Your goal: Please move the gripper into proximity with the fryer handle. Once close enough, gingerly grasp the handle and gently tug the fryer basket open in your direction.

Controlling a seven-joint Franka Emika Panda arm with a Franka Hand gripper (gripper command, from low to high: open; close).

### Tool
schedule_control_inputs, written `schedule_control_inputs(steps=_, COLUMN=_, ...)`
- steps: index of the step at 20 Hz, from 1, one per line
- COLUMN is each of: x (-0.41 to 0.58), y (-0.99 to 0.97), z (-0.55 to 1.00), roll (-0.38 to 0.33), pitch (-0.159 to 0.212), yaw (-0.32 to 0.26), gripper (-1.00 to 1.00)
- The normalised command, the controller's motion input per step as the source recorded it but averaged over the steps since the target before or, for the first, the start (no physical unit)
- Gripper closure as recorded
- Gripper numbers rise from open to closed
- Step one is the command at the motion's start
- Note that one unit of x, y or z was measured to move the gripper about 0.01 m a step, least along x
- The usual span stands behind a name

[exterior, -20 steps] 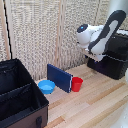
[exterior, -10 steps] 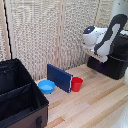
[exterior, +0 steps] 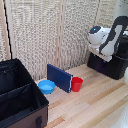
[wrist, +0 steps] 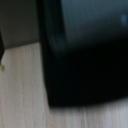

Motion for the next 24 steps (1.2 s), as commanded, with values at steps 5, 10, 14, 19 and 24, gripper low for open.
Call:
schedule_control_inputs(steps=5, x=0.058, y=-0.24, z=0.0, roll=0.005, pitch=0.065, yaw=0.169, gripper=1.0)
schedule_control_inputs(steps=10, x=0.008, y=0.03, z=0.0, roll=0.0, pitch=0.014, yaw=-0.005, gripper=1.0)
schedule_control_inputs(steps=14, x=-0.119, y=0.25, z=-0.02, roll=-0.026, pitch=-0.045, yaw=-0.013, gripper=1.0)
schedule_control_inputs(steps=19, x=-0.137, y=0.57, z=0.08, roll=0.078, pitch=0.013, yaw=-0.018, gripper=1.0)
schedule_control_inputs(steps=24, x=0.0, y=0.39, z=0.03, roll=0.327, pitch=0.187, yaw=-0.065, gripper=1.0)
